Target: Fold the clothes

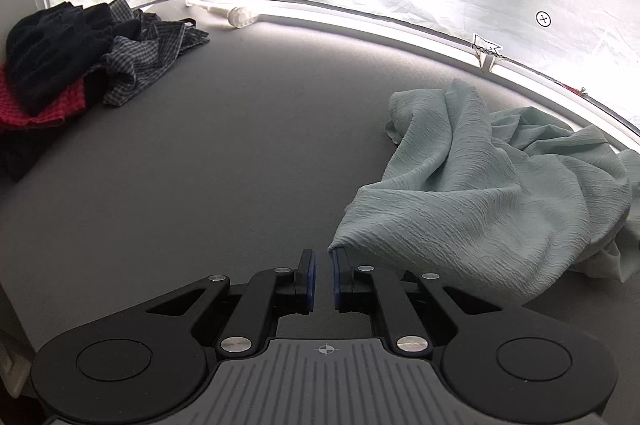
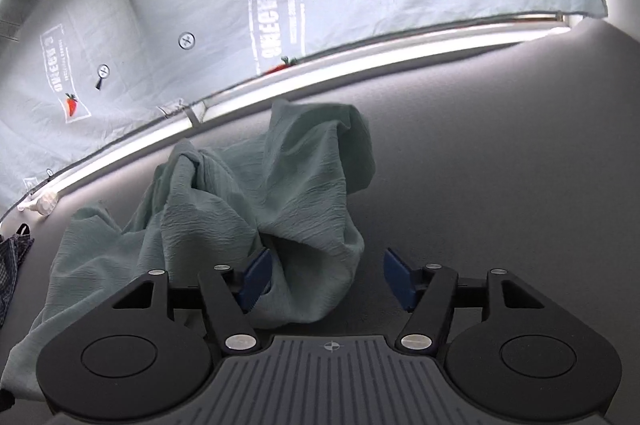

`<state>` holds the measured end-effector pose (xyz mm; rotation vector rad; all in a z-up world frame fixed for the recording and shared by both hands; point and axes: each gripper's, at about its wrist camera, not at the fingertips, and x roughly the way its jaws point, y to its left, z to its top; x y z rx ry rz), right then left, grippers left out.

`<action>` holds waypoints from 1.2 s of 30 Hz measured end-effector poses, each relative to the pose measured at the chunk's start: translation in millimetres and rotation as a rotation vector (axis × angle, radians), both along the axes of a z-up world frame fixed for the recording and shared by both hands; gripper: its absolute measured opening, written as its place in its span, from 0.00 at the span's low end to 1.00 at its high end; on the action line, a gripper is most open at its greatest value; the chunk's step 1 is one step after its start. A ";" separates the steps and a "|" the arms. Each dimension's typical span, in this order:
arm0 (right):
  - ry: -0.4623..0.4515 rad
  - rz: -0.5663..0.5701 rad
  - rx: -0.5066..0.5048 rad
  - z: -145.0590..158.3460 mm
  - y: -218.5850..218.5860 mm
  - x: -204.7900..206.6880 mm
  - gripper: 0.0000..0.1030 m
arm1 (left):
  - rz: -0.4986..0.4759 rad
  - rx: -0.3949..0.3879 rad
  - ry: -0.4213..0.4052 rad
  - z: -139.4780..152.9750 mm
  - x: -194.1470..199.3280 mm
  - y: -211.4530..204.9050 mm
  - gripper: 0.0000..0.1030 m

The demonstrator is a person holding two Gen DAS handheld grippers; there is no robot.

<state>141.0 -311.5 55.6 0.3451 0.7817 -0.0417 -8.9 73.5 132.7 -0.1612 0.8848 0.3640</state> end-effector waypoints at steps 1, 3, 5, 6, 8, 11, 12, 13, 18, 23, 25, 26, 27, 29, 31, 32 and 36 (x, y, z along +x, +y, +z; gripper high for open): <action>0.025 -0.014 0.001 -6.8 1.2 12.6 0.64 | -0.015 0.024 0.000 2.3 -5.0 -0.3 0.13; 0.079 -0.015 -0.005 -21.2 7.5 36.5 0.59 | -0.019 0.024 0.011 3.4 -9.3 2.4 0.13; 0.093 -0.008 -0.004 -30.9 15.5 48.2 0.26 | -0.022 -0.025 0.024 4.3 -15.8 10.3 0.13; 0.098 -0.015 -0.015 -32.8 20.3 50.6 0.10 | -0.024 -0.037 0.031 4.2 -18.3 13.2 0.13; 0.087 -0.014 -0.061 -30.0 32.8 47.5 0.05 | -0.039 -0.044 0.042 3.2 -19.2 15.9 0.13; -0.009 0.027 -0.168 -7.9 51.7 19.8 0.03 | -0.062 -0.072 0.051 0.5 -13.1 20.0 0.13; -0.040 0.043 -0.200 1.7 55.8 9.5 0.03 | -0.072 -0.082 0.053 -0.5 -9.6 20.4 0.13; -0.064 0.050 -0.229 10.7 58.5 -1.2 0.03 | -0.083 -0.091 0.056 -1.5 -6.2 20.9 0.14; -0.135 0.012 -0.343 49.1 59.3 -53.0 0.03 | -0.169 -0.098 0.060 -6.4 19.7 8.0 0.27; -0.187 -0.129 -0.364 90.5 34.7 -119.7 0.03 | -0.289 -0.115 0.057 -16.7 48.4 -17.4 0.51; -0.184 -0.177 -0.383 98.4 27.5 -138.7 0.03 | -0.332 -0.106 0.066 -22.8 61.8 -29.1 0.59; -0.178 -0.198 -0.395 101.1 21.9 -147.6 0.03 | -0.354 -0.102 0.071 -26.0 68.5 -35.0 0.66; -0.167 -0.221 -0.418 102.7 15.6 -159.8 0.03 | -0.371 -0.096 0.073 -29.7 74.8 -40.7 0.72; -0.130 -0.257 -0.445 101.4 7.0 -173.9 0.03 | -0.409 -0.088 0.079 -39.0 86.8 -52.5 0.79; -0.069 -0.298 -0.435 90.5 -4.1 -189.9 0.03 | -0.441 -0.080 0.092 -47.7 95.1 -63.1 0.79; -0.041 -0.311 -0.421 83.4 -6.6 -194.5 0.03 | -0.463 -0.073 0.101 -53.8 100.6 -70.4 0.78; 0.032 -0.335 -0.401 63.1 -12.2 -203.2 0.03 | -0.462 -0.068 0.142 -69.8 110.0 -79.0 0.19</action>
